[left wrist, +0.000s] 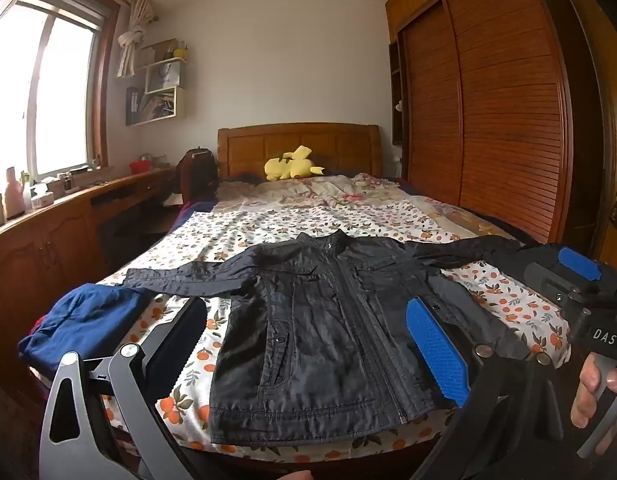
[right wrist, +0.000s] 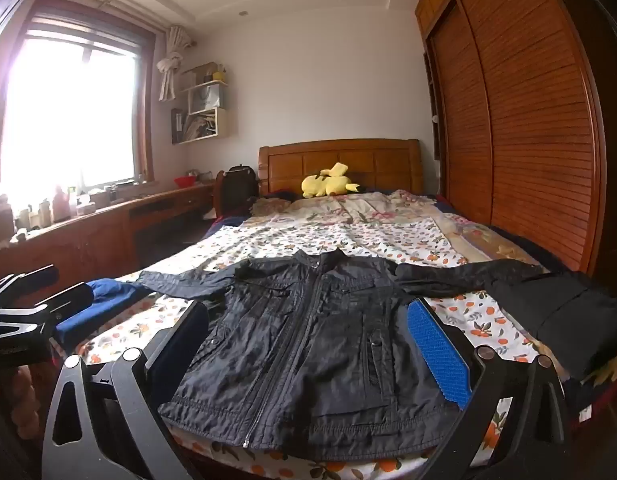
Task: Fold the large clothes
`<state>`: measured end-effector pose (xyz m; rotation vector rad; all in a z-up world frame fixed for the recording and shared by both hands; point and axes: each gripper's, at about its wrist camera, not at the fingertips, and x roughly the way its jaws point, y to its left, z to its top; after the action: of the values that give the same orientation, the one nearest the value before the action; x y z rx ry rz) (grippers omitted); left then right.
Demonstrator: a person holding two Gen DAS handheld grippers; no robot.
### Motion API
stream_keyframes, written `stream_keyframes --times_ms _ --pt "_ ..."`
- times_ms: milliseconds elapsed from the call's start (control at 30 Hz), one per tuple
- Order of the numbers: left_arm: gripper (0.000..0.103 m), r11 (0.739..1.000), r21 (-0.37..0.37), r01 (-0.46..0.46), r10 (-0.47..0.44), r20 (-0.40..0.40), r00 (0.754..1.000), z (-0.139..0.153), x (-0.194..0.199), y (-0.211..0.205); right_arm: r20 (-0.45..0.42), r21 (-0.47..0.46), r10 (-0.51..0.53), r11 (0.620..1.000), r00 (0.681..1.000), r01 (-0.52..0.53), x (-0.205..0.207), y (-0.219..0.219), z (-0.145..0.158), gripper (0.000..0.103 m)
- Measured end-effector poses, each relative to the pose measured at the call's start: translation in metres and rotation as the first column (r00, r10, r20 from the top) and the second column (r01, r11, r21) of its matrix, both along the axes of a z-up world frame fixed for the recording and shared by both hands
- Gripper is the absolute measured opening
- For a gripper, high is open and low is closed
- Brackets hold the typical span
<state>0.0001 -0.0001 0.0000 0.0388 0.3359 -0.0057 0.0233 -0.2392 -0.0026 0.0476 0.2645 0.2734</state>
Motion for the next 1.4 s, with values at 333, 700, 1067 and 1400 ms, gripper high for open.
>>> stream_keyframes --times_ms 333,700,1067,1400 --pt "0.101 1.000 -0.001 0.001 -0.001 0.007 1.000 0.0001 -0.0005 0.0002 0.005 0.002 0.002 1.000 1.000 -0.002 -0.0017 0.0002 0.0006 0.097" --pt "0.101 1.000 0.001 0.002 -0.002 0.006 1.000 0.0001 -0.0006 0.0004 0.000 0.001 0.002 1.000 1.000 -0.002 -0.0001 0.0001 -0.0003 0.097" --pt "0.101 1.000 0.003 0.001 -0.001 0.005 1.000 0.0000 -0.0005 0.0006 -0.002 0.003 0.001 1.000 1.000 -0.001 0.0000 0.0002 -0.0018 0.097" --pt "0.101 1.000 0.005 0.001 -0.001 0.005 1.000 0.0000 -0.0004 0.0003 -0.003 0.003 0.002 1.000 1.000 -0.002 -0.0006 0.0006 -0.0016 0.096"
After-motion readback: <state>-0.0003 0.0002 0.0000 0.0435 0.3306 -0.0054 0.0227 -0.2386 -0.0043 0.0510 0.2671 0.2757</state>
